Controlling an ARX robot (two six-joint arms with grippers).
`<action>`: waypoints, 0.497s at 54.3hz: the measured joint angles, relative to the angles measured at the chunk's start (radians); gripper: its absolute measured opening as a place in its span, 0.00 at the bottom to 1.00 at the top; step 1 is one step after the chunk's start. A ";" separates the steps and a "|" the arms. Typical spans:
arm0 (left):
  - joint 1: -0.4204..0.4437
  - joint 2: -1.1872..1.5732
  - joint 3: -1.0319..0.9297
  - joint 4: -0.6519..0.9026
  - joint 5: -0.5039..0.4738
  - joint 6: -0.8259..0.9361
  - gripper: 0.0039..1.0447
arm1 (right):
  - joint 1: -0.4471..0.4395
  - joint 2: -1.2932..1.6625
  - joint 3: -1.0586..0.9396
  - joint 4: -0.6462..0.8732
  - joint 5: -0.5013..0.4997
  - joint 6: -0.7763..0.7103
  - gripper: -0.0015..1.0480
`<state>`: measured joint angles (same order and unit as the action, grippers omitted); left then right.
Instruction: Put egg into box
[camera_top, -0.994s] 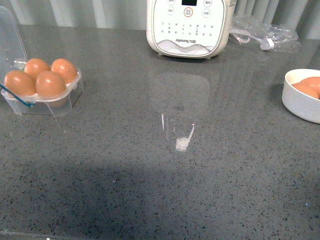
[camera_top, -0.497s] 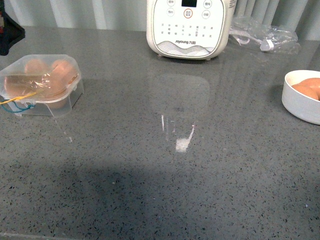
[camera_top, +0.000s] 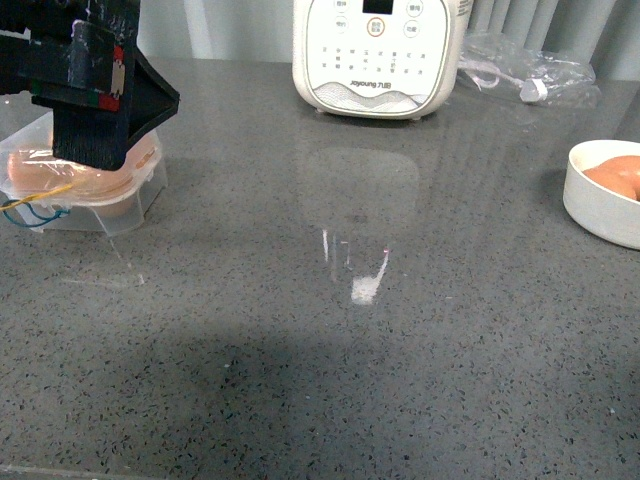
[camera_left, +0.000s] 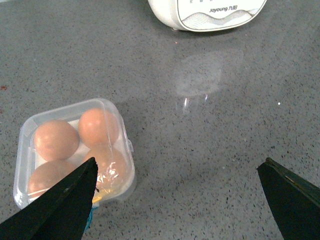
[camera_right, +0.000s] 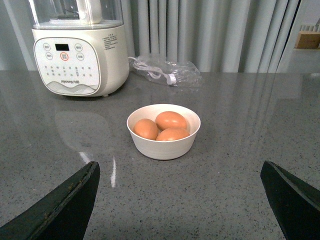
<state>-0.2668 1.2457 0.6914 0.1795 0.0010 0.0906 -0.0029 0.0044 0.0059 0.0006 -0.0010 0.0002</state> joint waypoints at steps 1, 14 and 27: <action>-0.006 -0.008 -0.003 -0.007 -0.004 0.004 0.94 | 0.000 0.000 0.000 0.000 0.000 0.000 0.93; -0.048 -0.168 -0.019 -0.079 -0.099 0.044 0.94 | 0.000 0.000 0.000 0.000 0.000 0.000 0.93; -0.026 -0.381 -0.043 -0.195 -0.107 0.059 0.94 | 0.000 0.000 0.000 0.000 0.000 0.000 0.93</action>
<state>-0.2932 0.8650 0.6483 -0.0151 -0.1059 0.1493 -0.0029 0.0044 0.0059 0.0006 -0.0010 0.0002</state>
